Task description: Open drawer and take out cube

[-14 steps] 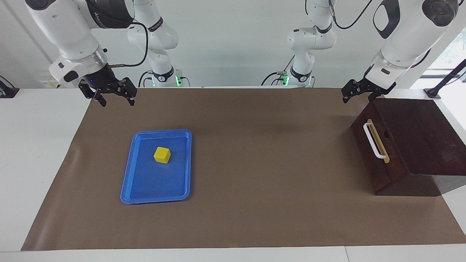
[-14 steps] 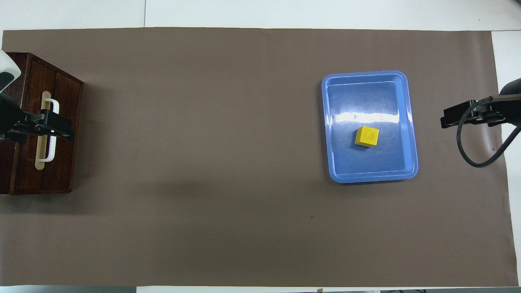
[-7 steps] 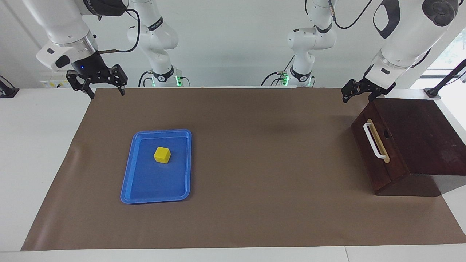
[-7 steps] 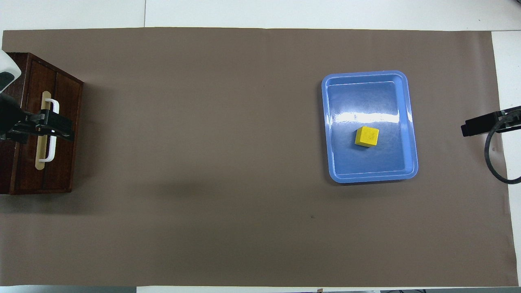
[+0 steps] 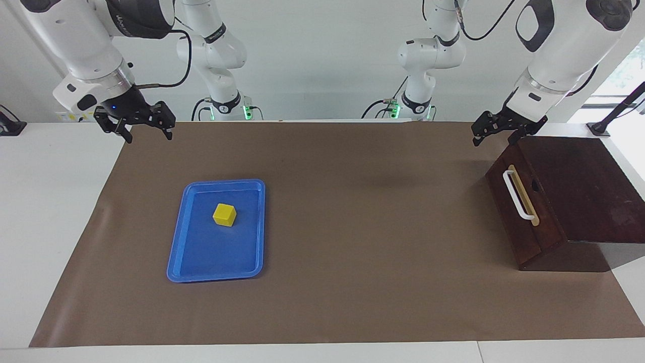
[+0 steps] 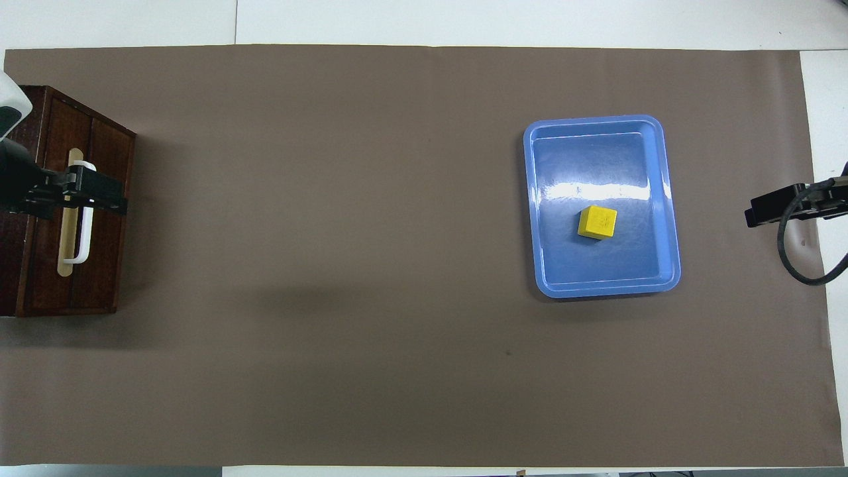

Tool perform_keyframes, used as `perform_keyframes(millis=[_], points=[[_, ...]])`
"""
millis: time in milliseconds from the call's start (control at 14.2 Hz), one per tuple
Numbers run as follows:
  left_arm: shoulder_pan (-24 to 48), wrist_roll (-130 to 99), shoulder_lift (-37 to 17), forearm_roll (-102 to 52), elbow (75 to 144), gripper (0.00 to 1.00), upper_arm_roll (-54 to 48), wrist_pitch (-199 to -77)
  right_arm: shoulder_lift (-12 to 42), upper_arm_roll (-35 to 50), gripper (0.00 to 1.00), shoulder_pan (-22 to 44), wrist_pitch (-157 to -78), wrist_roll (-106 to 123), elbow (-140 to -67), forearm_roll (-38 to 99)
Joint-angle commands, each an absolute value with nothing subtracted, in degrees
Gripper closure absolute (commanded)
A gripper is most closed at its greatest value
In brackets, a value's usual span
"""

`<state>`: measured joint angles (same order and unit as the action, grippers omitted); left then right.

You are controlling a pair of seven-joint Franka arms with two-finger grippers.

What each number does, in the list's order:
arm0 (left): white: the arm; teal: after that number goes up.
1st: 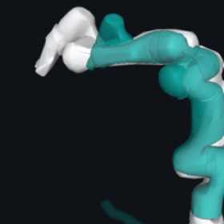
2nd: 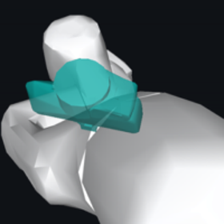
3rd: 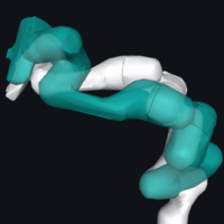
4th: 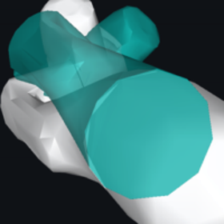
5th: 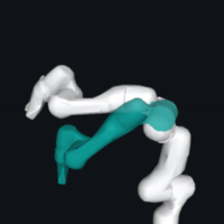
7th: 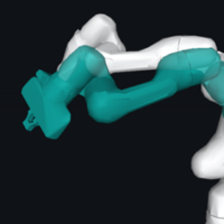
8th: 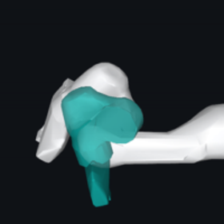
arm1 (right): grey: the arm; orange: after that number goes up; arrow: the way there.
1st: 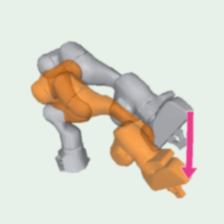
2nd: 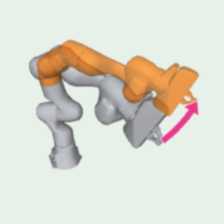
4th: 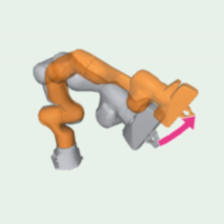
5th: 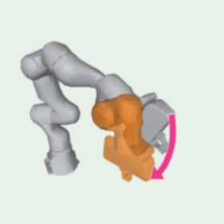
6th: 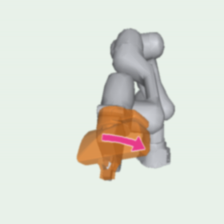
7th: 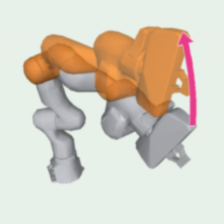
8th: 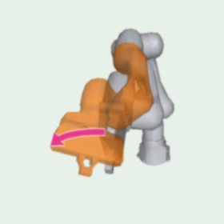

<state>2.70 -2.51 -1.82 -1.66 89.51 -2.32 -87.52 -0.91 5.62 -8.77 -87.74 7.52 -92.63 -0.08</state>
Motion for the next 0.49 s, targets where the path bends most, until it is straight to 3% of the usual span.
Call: perform_keyframes(millis=[0, 421], points=[[3.16, -1.76, -1.67, -2.55, 89.38, 0.0, -2.02, -88.59, -1.5, 6.15, 0.0, -9.49, -87.45, 6.68, -93.08, -0.35], [3.16, -1.76, -1.58, -2.55, 89.38, 0.0, -1.85, -88.33, -1.49, 6.15, 0.0, -9.58, -87.1, 6.77, -92.72, -0.44]])
